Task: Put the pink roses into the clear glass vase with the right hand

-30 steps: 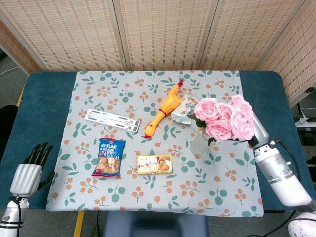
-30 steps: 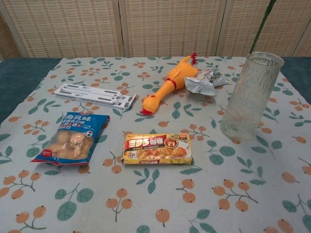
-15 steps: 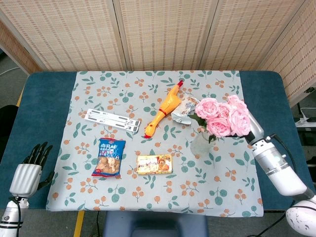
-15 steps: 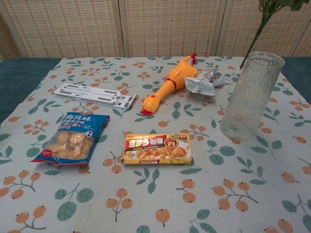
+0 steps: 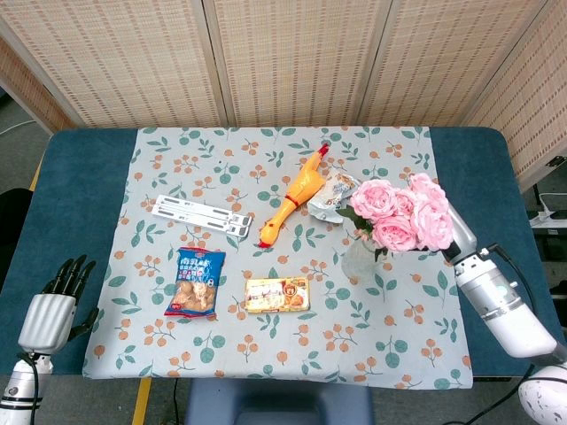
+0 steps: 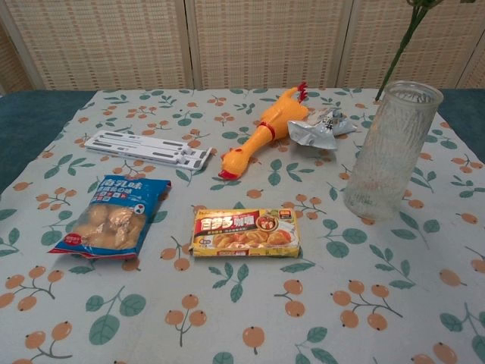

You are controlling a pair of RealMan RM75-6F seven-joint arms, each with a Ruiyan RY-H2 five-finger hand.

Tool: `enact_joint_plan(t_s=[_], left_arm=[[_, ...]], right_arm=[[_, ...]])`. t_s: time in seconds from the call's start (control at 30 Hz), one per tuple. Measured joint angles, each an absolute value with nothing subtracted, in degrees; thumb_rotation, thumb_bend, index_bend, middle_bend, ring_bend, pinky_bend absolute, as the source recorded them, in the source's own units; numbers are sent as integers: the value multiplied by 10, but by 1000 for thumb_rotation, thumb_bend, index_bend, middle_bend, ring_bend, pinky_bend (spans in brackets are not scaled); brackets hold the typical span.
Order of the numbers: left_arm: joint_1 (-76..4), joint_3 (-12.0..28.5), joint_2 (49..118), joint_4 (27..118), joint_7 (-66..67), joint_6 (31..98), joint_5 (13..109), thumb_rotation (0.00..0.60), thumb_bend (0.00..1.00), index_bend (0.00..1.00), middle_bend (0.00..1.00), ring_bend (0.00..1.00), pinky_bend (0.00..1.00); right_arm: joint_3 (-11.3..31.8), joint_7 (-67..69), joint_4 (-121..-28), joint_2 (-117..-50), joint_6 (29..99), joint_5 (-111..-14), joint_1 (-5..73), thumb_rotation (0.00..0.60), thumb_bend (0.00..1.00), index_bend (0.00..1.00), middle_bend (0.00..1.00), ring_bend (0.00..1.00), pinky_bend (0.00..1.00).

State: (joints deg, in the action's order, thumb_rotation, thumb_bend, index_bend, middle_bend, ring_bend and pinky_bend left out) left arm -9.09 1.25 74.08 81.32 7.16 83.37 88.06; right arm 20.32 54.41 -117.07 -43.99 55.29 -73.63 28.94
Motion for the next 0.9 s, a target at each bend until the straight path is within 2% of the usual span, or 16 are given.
enact_joint_plan(t_s=[0.33,0.63,0.9], left_arm=[[-91,12,740,816,72,835,884,600,334,52,0,17,344],[-91,12,741,815,73,832,881,600,334,51,0,16,344],[-91,13,741,815,72,833,880,600,333,51,0,17,343]], right_arm=[[192,459,-1257,-392,628,-764,237,600,628,901,891,942,1000],[184,441,-1239,-400,622,-747,237,600,629,902,891,942,1000],[180,447,-1191,-434,585,-716,254,600,629,902,891,942,1000]])
